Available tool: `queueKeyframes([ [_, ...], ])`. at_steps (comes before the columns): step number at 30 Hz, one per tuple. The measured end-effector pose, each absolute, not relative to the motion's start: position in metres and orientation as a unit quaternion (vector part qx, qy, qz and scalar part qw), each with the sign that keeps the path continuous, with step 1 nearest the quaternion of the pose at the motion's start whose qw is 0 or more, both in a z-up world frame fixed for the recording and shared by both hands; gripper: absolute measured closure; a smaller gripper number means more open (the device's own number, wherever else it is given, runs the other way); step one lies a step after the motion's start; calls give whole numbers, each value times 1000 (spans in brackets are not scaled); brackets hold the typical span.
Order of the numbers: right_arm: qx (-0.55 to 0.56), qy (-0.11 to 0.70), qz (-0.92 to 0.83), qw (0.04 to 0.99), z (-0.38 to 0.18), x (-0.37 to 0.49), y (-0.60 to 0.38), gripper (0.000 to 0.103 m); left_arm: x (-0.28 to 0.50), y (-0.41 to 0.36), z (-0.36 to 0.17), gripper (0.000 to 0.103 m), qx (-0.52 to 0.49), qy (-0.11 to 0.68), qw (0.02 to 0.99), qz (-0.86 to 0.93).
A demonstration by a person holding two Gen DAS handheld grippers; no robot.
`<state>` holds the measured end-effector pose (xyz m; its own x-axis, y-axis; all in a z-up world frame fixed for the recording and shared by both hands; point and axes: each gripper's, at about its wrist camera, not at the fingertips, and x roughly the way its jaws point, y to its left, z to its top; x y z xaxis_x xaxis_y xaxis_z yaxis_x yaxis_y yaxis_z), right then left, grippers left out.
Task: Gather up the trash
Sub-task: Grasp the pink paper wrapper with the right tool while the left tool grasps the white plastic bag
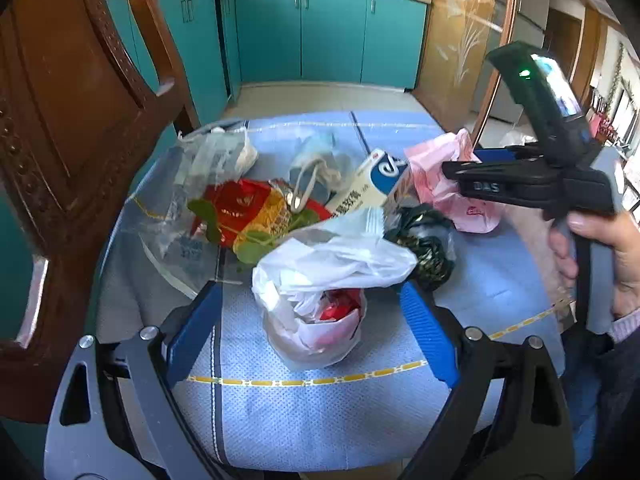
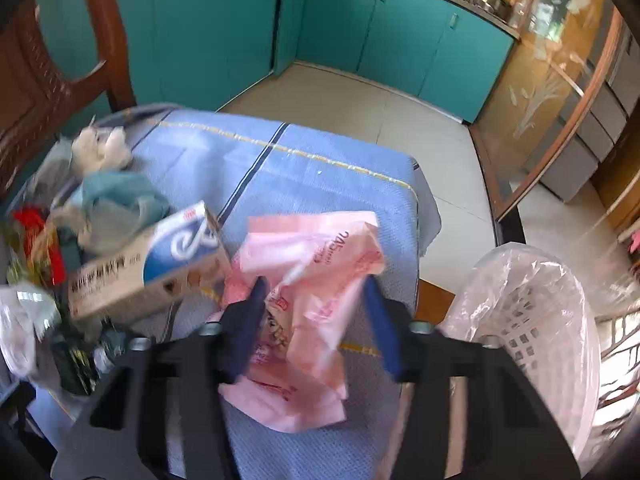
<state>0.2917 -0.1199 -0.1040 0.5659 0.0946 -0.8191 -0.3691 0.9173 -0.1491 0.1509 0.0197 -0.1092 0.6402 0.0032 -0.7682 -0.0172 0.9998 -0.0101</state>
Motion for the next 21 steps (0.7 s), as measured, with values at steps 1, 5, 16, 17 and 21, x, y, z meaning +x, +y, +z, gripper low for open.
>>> queueKeyframes([
  [1, -151, 446, 141, 871, -103, 291, -122, 61, 152, 19, -112, 13, -8, 428, 904, 7],
  [5, -140, 439, 166, 872, -98, 284, -126, 70, 154, 22, -123, 32, -16, 442, 897, 7],
  [16, -114, 402, 182, 890, -76, 268, -134, 71, 131, 26, -106, 71, -18, 423, 906, 10],
  [17, -112, 401, 182, 891, -75, 267, -136, 71, 127, 25, -101, 71, -15, 418, 908, 12],
  [21, -108, 395, 179, 895, -73, 262, -144, 71, 115, 28, -82, 71, -12, 391, 920, 17],
])
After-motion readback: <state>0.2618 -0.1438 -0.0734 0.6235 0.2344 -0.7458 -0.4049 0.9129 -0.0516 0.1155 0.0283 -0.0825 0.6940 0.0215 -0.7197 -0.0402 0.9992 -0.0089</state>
